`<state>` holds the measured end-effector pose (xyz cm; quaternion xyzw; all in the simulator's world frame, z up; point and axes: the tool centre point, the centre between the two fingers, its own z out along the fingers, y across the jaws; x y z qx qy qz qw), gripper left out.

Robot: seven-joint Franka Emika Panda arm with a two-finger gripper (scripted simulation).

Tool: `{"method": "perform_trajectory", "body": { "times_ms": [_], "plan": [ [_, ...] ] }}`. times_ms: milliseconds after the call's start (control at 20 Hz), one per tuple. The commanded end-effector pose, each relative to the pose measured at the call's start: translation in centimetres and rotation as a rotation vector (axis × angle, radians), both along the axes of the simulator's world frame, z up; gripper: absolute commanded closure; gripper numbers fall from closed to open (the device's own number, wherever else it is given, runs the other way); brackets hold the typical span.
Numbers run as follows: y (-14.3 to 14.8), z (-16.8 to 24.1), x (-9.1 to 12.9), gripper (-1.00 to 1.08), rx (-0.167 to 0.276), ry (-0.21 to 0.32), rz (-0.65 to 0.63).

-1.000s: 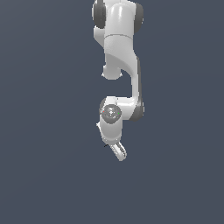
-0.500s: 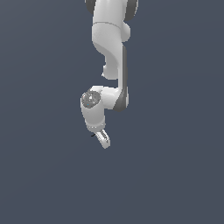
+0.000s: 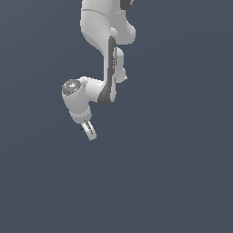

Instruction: Pick up the object and move it to a goal position.

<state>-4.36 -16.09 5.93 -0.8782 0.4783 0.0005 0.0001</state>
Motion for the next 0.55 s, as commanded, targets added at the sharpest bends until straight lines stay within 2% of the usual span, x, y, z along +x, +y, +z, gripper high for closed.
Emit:
{"method": "perform_trajectory", "body": {
  "times_ms": [0,250,500],
  "plan": [
    [-1.8,0.5,-1.2,1.08,0.0,-0.001,0.001],
    [-4.2,1.1,-2.7,1.08,0.0,-0.001,0.001],
    [-5.0,1.3,-3.0,1.08,0.0,-0.001,0.001]
  ]
}}
